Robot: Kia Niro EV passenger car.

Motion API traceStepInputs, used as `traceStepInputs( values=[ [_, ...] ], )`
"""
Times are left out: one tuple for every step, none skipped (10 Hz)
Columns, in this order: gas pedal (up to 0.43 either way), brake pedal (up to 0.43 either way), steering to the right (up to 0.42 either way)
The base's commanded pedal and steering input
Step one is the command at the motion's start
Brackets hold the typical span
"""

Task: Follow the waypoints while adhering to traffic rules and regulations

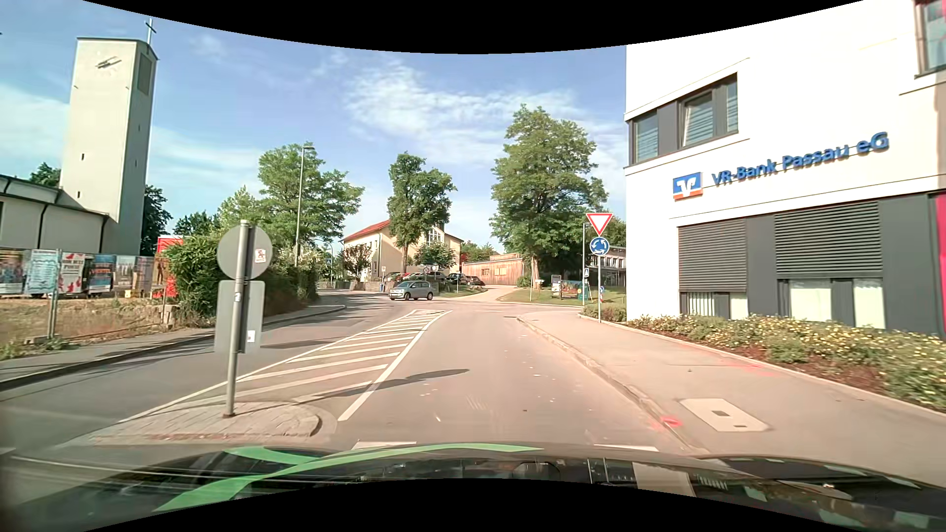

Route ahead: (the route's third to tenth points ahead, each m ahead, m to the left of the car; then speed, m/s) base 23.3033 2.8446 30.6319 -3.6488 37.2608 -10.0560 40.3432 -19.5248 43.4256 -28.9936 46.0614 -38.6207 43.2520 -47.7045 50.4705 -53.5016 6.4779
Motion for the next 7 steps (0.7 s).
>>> traceStepInputs(
  values=[
    [0.000, 0.000, -0.048],
    [0.000, 0.000, -0.044],
    [0.000, 0.000, -0.040],
    [0.000, 0.000, -0.037],
    [0.000, 0.000, -0.032],
    [0.000, 0.000, -0.025],
    [0.000, 0.000, -0.021]
  ],
)
